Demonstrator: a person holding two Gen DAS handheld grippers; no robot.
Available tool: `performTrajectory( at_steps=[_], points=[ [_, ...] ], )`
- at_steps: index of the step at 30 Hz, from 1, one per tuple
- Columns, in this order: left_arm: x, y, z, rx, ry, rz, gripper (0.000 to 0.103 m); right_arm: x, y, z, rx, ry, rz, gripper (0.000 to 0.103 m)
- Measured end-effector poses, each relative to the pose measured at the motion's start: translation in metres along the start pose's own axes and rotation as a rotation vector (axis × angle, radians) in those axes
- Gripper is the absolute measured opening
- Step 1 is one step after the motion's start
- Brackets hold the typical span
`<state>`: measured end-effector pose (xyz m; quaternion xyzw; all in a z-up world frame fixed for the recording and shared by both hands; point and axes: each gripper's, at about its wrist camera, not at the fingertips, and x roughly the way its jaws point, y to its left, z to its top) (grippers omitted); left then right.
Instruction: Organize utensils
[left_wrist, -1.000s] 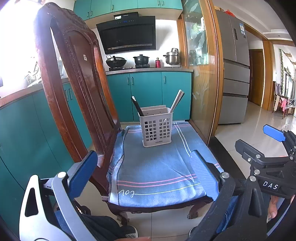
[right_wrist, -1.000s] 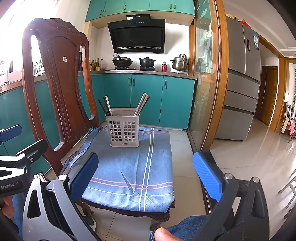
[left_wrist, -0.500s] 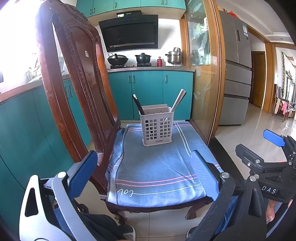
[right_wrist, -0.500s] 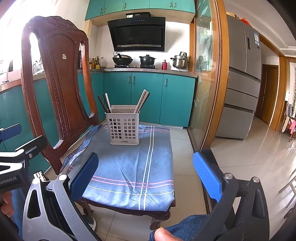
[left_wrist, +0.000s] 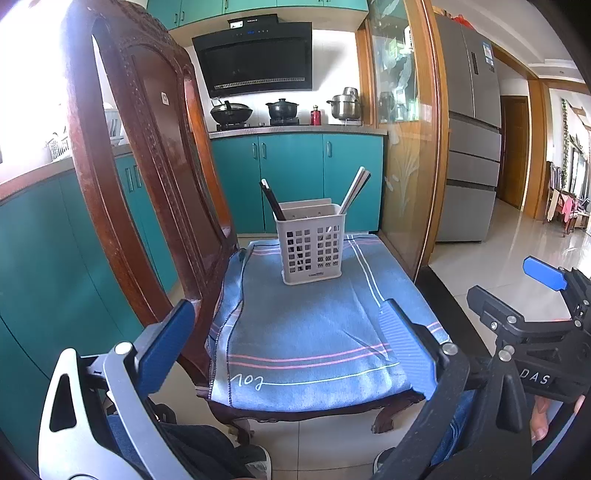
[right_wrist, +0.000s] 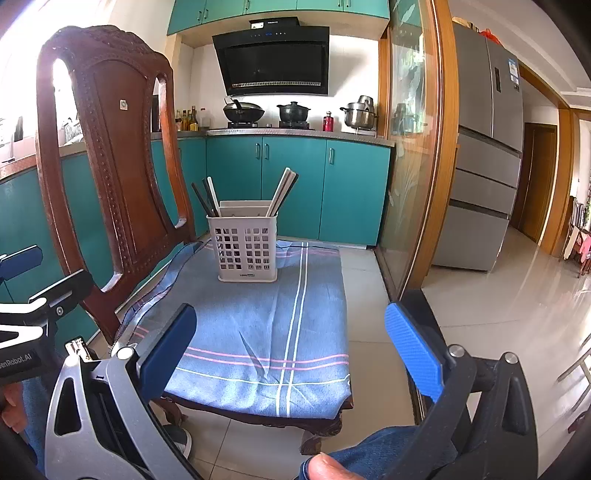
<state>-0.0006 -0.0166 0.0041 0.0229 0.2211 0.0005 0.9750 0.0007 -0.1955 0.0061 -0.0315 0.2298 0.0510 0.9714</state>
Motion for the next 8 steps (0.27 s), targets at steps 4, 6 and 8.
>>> performTrajectory(
  at_steps=[4, 6, 8],
  points=[
    [0.009, -0.001, -0.001, -0.002, 0.024, -0.004, 0.099, 0.006, 0.0, -0.002, 0.003, 0.012, 0.003, 0.1],
    [0.015, -0.001, -0.002, 0.002, 0.037, -0.001, 0.099, 0.01, -0.001, -0.003, 0.004, 0.02, 0.004, 0.1],
    [0.021, -0.002, -0.003, -0.001, 0.048, -0.003, 0.099, 0.016, 0.0, -0.003, 0.003, 0.033, 0.007, 0.1]
  ],
)
